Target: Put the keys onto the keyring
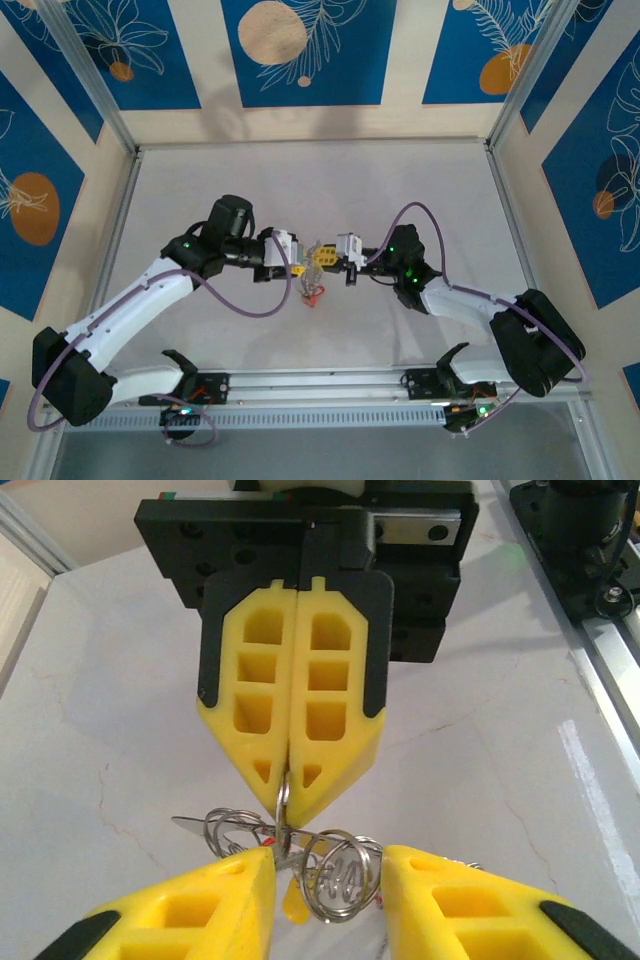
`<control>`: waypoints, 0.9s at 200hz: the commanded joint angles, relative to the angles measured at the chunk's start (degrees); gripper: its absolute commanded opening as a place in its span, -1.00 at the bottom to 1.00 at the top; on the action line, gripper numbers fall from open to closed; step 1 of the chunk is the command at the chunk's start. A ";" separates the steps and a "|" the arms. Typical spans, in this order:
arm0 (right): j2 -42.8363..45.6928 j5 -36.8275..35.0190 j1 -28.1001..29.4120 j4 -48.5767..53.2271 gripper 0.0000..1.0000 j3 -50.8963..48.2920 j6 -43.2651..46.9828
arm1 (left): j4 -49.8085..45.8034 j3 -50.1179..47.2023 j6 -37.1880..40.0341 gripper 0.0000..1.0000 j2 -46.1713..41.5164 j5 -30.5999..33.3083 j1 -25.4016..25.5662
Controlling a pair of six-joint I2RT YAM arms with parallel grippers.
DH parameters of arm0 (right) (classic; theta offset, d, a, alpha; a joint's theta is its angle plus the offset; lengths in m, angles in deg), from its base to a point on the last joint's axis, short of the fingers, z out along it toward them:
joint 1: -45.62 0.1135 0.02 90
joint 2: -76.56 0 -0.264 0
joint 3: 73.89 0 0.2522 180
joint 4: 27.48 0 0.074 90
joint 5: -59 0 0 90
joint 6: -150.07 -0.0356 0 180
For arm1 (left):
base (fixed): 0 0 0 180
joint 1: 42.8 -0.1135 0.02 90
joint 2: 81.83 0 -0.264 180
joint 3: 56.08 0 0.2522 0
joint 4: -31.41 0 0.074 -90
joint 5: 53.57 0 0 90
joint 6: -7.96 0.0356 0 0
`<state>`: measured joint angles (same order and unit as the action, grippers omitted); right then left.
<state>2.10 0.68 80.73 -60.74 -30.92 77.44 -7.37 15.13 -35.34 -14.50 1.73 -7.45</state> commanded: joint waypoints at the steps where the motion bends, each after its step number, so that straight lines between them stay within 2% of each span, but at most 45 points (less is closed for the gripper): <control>1: 1.53 1.40 -0.22 -1.45 -1.00 0.21 0.30 | 2.14 -0.15 0.55 -0.31 -0.19 0.50 -0.52; 24: 1.93 1.72 -0.08 -1.15 -1.00 0.30 0.34 | 1.99 0.34 0.19 -0.26 1.10 -0.62 -0.47; 82: 2.22 2.37 0.13 -1.18 -1.00 1.19 0.39 | 1.80 1.84 -0.69 -0.49 4.46 -4.44 -0.47; 104: 2.12 2.68 0.35 -1.12 -1.00 1.22 0.48 | 0.92 2.65 -0.31 -0.79 5.15 -6.63 -0.47; 113: 2.13 2.60 0.40 -1.06 -1.00 1.23 0.55 | -0.10 3.35 -0.08 -0.85 5.72 -7.03 -0.50; 145: 2.08 2.49 0.53 -1.05 -1.00 1.34 0.77 | -1.26 4.07 0.19 -0.89 6.34 -6.99 -0.46; 164: 2.09 2.39 0.66 -0.82 -1.00 1.52 0.90 | -1.20 4.10 -0.44 -1.00 6.60 -5.08 -0.48; 180: 1.99 1.50 0.90 -0.18 -1.00 1.58 1.73 | -1.19 4.41 -1.38 -1.00 6.77 -3.38 -0.49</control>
<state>2.54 1.67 80.76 -59.01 -30.92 77.68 -8.55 17.45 -36.26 -8.88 -2.07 -7.82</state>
